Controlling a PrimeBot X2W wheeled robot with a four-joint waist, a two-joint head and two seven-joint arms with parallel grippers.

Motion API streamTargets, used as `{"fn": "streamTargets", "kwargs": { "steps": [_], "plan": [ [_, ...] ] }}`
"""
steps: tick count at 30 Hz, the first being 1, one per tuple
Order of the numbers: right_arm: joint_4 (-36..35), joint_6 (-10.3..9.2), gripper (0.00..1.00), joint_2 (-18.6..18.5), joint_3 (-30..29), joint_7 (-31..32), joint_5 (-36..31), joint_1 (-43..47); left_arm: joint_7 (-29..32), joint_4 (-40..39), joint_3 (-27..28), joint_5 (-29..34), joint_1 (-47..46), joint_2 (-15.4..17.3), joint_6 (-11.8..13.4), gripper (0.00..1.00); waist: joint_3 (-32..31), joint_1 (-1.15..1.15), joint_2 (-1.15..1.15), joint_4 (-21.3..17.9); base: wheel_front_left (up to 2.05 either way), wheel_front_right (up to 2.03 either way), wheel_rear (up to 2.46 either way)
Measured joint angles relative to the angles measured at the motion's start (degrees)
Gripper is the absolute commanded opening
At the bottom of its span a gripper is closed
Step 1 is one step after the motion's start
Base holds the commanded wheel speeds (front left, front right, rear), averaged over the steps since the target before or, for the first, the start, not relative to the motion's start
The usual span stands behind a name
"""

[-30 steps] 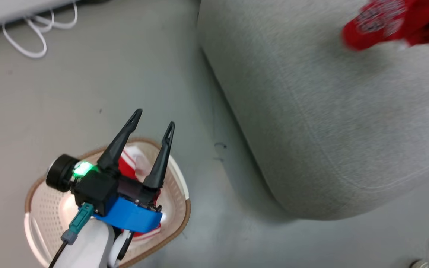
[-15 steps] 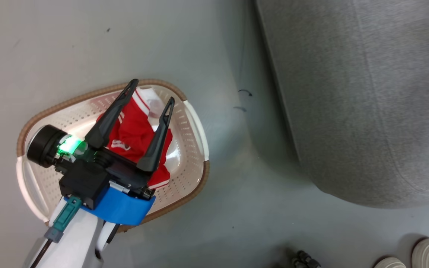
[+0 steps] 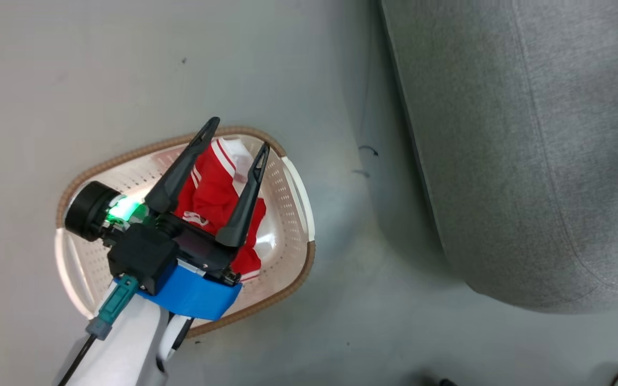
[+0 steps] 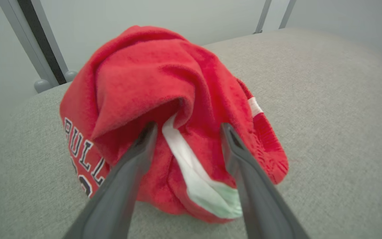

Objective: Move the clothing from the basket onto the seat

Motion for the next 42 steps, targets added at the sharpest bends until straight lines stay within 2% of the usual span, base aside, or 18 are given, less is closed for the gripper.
{"fn": "streamTargets", "kwargs": {
  "steps": [7,17,22,28,36,42],
  "plan": [
    [1.2,0.00,1.00,0.6,-0.1,-1.4,-1.6,3.7,0.0,3.1,0.3,-1.6,1.6,-3.0,0.0,1.00,-6.6,-0.01,0.00,1.2,0.00,0.00,0.00],
    [-2.7,0.01,1.00,4.9,7.7,-2.5,-4.6,13.2,0.0,7.6,2.9,-3.2,7.6,-7.1,0.0,1.00,-17.9,-0.02,0.00,3.5,0.00,0.00,0.00],
    [-10.4,0.01,1.00,7.5,12.8,-2.6,-3.1,20.1,0.0,9.4,5.8,-4.0,10.6,-8.7,0.0,1.00,-22.9,-0.02,0.00,4.9,0.00,0.00,0.00],
    [-22.4,0.00,1.00,10.5,19.0,-2.6,2.2,31.4,0.0,11.2,9.2,-3.9,13.6,-10.0,0.0,1.00,-27.7,-0.03,0.00,6.9,0.00,0.00,0.00],
    [-35.2,0.00,1.00,11.7,26.1,-2.0,7.0,45.2,0.0,14.2,13.7,-3.5,16.7,-11.0,0.0,1.00,-32.4,-0.02,0.00,9.7,0.00,0.00,0.00],
    [-41.4,0.01,1.00,11.8,32.4,0.5,9.9,52.7,0.0,15.7,17.4,-3.0,18.3,-11.0,0.0,1.00,-34.9,-0.02,0.00,12.3,0.00,0.00,0.00]
  ]
}}
